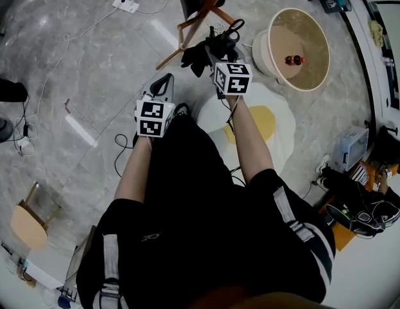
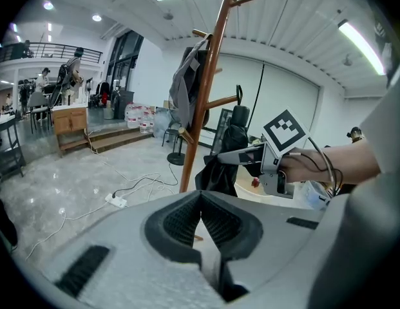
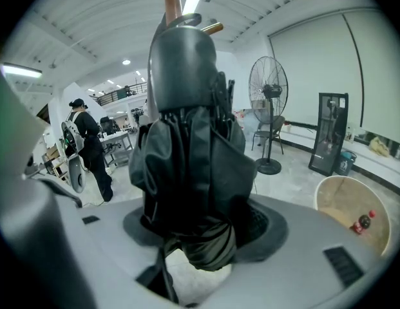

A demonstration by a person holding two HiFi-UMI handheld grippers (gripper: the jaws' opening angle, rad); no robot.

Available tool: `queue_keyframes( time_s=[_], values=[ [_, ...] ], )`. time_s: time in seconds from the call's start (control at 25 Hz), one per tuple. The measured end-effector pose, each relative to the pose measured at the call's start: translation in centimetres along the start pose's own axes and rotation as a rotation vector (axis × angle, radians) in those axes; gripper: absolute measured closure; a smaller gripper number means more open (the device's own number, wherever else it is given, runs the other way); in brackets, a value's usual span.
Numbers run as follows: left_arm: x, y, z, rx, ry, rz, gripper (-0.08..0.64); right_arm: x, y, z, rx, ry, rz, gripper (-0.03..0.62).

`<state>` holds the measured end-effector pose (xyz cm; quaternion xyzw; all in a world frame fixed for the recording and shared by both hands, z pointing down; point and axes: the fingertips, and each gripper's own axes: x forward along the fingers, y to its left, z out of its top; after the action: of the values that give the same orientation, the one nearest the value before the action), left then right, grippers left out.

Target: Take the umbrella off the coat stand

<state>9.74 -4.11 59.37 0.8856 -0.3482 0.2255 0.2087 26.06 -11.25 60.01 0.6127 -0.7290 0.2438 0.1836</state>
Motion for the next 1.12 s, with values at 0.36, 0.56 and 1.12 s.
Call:
queue_keyframes(
  time_s=[0.36,0.56,1.12],
  values=[
    [-0.7,-0.5,0.4,0.005,0.0,0.005,0.557,-2.2,-0.8,-1.0,0.022,0.002,-0.023,0.341],
    [-2.5,0.2,0.0,-0.002,0.001,0.036,0.557,-3.5,0.4,-1.5,0.038,-0.011,-0.039,0.341],
    [-10.7,6.6,-1.4,-0.082,-0.033,0.19,0.557,-4.2,11.1,-2.3,-0.017,0.009,0.098,0.341]
  ],
)
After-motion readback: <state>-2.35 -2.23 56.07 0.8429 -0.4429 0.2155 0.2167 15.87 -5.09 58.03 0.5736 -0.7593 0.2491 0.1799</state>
